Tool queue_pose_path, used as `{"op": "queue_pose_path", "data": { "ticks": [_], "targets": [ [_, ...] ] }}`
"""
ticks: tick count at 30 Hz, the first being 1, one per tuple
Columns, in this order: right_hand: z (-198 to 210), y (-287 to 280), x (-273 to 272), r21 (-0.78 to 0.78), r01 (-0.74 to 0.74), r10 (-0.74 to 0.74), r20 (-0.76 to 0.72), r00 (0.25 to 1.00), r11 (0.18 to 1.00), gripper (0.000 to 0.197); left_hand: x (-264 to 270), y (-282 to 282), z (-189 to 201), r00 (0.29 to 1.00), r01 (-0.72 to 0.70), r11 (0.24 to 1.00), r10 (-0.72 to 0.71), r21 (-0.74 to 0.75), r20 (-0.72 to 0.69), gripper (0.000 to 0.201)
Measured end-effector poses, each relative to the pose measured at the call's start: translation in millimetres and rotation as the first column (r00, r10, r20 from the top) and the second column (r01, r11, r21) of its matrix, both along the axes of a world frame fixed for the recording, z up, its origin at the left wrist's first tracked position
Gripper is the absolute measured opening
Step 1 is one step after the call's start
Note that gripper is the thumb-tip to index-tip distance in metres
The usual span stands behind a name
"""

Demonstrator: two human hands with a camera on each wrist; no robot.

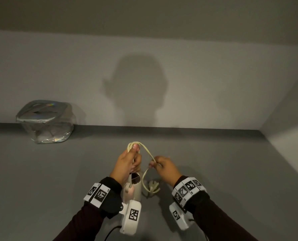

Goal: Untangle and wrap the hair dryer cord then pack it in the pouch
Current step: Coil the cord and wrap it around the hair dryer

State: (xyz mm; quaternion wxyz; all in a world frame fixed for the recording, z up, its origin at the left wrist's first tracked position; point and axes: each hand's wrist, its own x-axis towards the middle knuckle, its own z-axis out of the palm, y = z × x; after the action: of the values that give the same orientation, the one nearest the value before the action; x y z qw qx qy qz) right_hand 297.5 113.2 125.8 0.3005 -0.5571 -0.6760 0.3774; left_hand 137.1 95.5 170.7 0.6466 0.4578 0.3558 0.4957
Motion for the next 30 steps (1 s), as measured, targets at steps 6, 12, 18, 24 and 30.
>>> {"op": "queue_pose_path", "data": {
  "ticks": [6,12,18,24,30],
  "targets": [
    [21,5,10,-0.207,0.046,-0.188,-0.748,0.636,0.977,0.025,-10,10,-5,0.989,0.057,0.996,-0.047,-0.074,0.138,0.032],
    [21,25,12,-0.109,0.165,-0.176,-0.101,0.979,0.980,0.027,-10,10,-5,0.929,0.268,0.956,-0.224,-0.119,0.295,0.036],
    [11,11,-23,-0.187,-0.168,0.232,0.410,0.882,0.968,0.028,-2,13,-5,0.948,0.153,0.979,-0.106,-0.135,0.300,0.035],
    [20,-23,-27,-0.050,-0.413,0.373,0.536,0.757,0.909,0.028,13,19,-4,0.985,-0.130,0.985,0.141,-0.109,0.097,0.025],
    [41,-27,0,0.014,-0.510,0.388,0.631,0.672,0.860,0.028,19,21,-12,0.976,-0.083,0.996,0.084,0.013,-0.199,0.023]
  ]
}}
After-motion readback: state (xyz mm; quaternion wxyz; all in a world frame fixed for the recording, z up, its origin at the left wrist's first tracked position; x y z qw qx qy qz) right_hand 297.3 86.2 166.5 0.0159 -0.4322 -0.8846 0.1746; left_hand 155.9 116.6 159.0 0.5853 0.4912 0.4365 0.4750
